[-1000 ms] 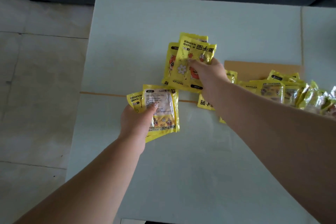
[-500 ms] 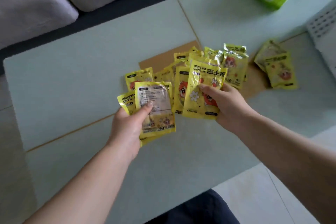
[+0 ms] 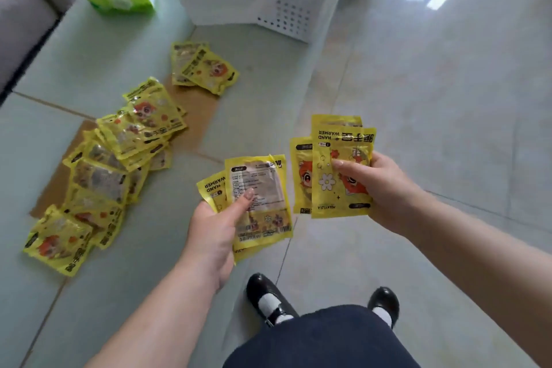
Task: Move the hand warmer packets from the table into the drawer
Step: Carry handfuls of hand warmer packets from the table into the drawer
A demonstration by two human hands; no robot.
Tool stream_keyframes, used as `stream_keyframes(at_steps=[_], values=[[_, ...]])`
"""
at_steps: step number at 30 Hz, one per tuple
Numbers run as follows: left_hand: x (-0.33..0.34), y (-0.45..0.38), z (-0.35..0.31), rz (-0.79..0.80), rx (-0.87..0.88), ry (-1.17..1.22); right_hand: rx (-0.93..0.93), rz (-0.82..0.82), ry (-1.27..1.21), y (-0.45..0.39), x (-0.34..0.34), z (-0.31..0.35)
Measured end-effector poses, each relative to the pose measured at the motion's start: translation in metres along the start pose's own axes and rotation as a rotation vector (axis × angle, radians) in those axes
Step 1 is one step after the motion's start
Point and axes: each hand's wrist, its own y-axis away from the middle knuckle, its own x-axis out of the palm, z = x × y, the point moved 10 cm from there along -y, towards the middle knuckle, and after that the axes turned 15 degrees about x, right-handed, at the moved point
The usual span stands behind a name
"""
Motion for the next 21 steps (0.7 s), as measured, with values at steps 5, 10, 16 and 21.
stream_keyframes(at_steps=[5,10,16,21], values=[[0.11,0.029,0.041,0.245,-0.043,-0.133,-0.039,-0.138,-0.219,0.041,-0.132,-0.035],[0.214,0.077,0.091,0.434,-0.048,-0.251,-0.043,-0.265,-0.444,0.092,-0.255,-0.099],[0.335,0.176,0.192,0.615,-0.131,-0.419,-0.021,-0.474,-0.717,0.177,-0.41,-0.209],[0.428,0.283,0.292,0.828,-0.218,-0.548,0.0,-0.598,-0.927,0.251,-0.513,-0.311]])
